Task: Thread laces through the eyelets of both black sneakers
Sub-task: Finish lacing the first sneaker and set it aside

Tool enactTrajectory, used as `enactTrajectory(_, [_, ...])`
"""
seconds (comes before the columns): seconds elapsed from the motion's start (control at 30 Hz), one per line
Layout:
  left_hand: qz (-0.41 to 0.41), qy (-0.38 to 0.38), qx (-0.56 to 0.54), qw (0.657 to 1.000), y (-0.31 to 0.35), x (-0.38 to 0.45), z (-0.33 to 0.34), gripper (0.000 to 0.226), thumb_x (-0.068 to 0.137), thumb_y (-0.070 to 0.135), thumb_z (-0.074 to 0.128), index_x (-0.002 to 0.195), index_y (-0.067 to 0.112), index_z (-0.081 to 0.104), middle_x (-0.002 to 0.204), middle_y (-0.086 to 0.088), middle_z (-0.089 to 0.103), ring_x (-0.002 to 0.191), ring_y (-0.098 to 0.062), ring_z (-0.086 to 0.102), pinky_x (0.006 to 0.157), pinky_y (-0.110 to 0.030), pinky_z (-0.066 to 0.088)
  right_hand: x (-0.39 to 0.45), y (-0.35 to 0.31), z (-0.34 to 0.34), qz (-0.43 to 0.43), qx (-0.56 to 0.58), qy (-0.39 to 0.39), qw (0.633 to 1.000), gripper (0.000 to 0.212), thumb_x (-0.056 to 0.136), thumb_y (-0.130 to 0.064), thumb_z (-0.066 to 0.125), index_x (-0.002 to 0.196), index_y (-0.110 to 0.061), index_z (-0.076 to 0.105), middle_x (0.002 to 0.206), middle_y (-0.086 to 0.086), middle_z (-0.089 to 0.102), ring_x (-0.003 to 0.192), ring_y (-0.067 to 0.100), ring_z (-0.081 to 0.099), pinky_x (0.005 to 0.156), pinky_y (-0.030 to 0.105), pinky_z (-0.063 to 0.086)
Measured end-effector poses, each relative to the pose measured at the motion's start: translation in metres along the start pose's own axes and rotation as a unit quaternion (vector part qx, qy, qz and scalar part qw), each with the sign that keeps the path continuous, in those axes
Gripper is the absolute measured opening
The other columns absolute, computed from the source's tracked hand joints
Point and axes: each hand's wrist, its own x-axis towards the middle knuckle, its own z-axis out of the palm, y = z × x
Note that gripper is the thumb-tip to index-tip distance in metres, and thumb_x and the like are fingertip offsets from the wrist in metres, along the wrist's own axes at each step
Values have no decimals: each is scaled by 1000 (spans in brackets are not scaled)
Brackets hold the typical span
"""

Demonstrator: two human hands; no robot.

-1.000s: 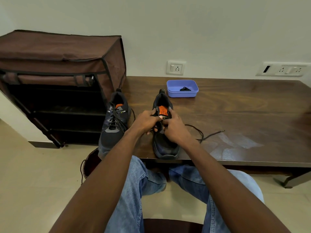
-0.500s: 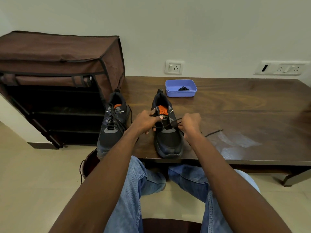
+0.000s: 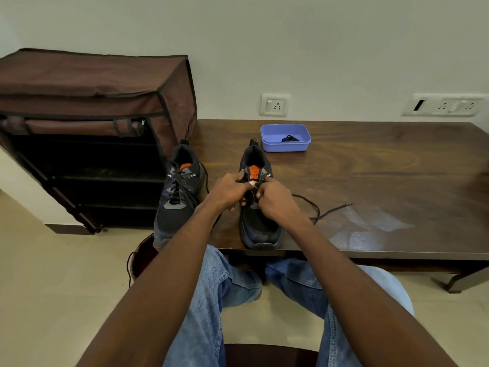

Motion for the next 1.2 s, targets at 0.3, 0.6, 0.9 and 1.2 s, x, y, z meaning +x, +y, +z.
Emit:
enactTrajectory(0.3, [-16,4,-1,1000,1,-2,0,45,102,31,53,146,30,45,68,-2,61,39,-2,46,39,-23,37,8,25,-28,337,515,184,767,16,93,1,39,93,-2,54,86,13,63,72,24,67,68,39,58])
enactTrajectory(0.6, [2,4,28,1000,3,-3,-1,38,101,35,52,139,30,51,73,-2,63,38,-2,48,39,-23,40,8,9,-4,-35,-15,15,999,40,91,-19,62,130,-26,65,157,8,31,148,32,20,119,51,25])
enactTrajectory(0.9, [1,6,32,999,4,-2,-1,25,101,33,51,125,28,57,74,-2,62,47,-7,51,42,-24,41,6,2,0,24,41,-5,999,14,94,-10,55,102,-8,66,119,10,62,100,28,62,81,38,49])
enactTrajectory(1.2, [-10,0,5,1000,1,0,1,31,102,31,51,133,28,55,70,0,60,42,-2,48,39,-21,36,21,40,-31,306,336,231,860,17,94,-3,49,91,-3,66,88,10,70,82,25,70,71,41,57])
